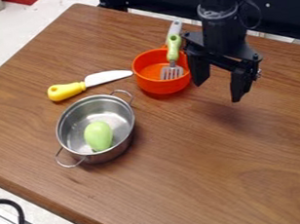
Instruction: Move the plastic specular to middle of the table
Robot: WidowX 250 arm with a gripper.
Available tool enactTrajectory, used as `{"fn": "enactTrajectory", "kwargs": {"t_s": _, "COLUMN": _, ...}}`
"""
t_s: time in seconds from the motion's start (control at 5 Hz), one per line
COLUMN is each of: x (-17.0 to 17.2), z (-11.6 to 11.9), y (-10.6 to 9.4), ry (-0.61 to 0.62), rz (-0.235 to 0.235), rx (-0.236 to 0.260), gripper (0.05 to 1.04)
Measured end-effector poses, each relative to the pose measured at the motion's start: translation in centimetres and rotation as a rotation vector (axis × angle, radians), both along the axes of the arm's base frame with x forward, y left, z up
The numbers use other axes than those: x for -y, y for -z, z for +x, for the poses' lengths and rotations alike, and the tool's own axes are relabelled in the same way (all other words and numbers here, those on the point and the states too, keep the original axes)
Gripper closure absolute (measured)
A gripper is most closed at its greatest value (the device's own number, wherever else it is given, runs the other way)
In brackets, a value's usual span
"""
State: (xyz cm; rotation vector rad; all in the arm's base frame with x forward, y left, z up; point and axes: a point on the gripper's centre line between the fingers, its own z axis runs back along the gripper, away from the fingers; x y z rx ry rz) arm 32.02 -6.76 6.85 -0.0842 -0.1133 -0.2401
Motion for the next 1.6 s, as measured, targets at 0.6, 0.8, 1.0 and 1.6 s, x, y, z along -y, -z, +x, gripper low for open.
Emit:
{"fn": "enactTrajectory", "kwargs": {"t_s": 0.6, "x": -0.7, "z": 0.4, "y": -0.3, "ry": -0.055, "rz": 0.033, "rx": -0.036, "gripper": 0.085}}
{"fn": "enactTrajectory", "kwargs": {"t_s": 0.8, "x": -1.9, "z": 1.5, "y": -2.0, "ry": -0.141, "rz": 0.087, "rx": 0.020, "gripper": 0.085}}
{"fn": "enactTrajectory", "kwargs": {"t_s": 1.0, "x": -4.0, "z": 2.3, "y": -3.4, "ry": -0.306, "rz": 0.106, "rx": 0.022, "gripper": 0.085}}
{"fn": "enactTrajectory", "kwargs": {"t_s": 1.6, "x": -8.4, "z": 4.7, "y": -3.4, "ry": -0.373, "rz": 0.022, "rx": 0.117, "gripper": 0.085}}
